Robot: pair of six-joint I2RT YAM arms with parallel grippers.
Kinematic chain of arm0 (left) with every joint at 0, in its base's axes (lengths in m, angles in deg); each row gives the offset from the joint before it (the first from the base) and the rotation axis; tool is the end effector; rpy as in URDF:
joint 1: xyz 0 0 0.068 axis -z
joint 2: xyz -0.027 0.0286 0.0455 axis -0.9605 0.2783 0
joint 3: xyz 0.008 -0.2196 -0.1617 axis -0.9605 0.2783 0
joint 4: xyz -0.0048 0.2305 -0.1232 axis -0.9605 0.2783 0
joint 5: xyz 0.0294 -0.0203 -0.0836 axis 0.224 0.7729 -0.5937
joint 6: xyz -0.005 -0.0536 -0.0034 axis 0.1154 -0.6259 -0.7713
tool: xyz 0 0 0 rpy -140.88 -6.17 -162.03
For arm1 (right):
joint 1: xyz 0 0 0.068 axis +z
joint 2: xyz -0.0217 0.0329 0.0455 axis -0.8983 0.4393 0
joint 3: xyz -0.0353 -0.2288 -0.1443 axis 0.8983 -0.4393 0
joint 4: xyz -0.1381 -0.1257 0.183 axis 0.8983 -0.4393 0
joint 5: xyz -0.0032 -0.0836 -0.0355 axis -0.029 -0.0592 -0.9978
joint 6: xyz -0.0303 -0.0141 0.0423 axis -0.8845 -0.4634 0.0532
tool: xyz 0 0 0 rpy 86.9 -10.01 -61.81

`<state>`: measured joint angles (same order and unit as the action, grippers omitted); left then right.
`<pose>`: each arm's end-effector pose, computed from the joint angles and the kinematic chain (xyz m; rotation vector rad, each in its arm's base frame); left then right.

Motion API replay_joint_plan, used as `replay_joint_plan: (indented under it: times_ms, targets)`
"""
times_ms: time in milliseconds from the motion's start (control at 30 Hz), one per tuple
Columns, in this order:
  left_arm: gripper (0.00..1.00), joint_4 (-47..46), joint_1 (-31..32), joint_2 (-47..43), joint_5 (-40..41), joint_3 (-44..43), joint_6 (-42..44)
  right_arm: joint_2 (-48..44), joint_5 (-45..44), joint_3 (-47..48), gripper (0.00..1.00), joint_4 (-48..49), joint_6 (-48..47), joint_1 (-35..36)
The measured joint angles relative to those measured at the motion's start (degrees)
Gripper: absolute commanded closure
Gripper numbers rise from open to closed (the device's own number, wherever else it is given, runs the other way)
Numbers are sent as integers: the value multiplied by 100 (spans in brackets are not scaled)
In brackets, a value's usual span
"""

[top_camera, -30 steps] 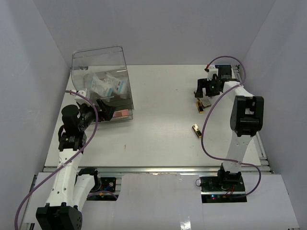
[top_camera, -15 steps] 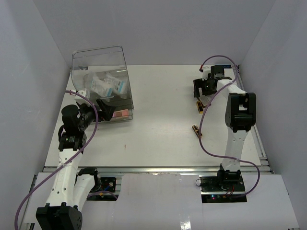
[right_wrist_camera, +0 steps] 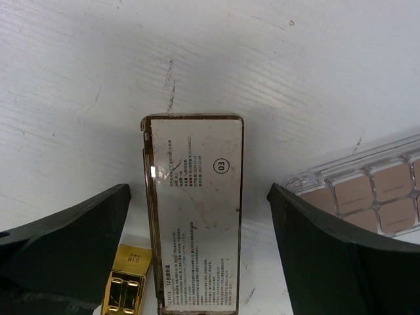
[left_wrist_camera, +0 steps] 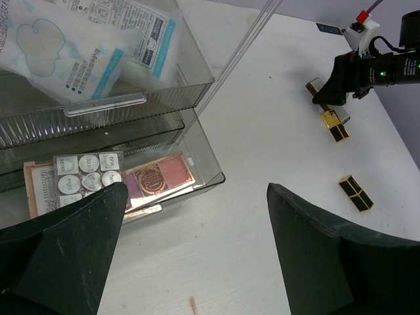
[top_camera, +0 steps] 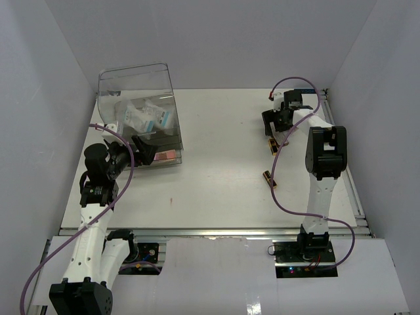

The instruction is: Organize the makeup

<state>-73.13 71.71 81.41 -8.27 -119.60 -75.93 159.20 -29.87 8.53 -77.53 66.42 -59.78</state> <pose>0.1811 -0.0082 0.3072 0.0038 1.8477 -0.5756 0.4822 0.0391 0.1662 -0.4746 2.4249 0.0503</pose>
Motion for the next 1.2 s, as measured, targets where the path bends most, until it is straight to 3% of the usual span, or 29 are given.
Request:
replay_joint_plan:
  times_ms: [167, 400, 633, 867, 1200]
  targets:
    - [2, -37, 0, 1, -127, 12, -4, 0, 20, -8, 37, 36, -107, 0]
    - [3, -366, 0, -2, -860, 182, -60, -57, 131, -137, 73, 192, -248, -2]
    - [8, -1129, 99, 115, -1997, 369, -420, -448, 134, -658, 80, 345, -385, -1]
    - [9, -1491, 974, 340, -2393, 372, -833, -1788, 397, -1519, 84, 472, -639, -8]
    - [9, -2186, 2460, 409, -1826, 414, -1651, -4355, 2539, -2966, 85, 438, -1358, -46]
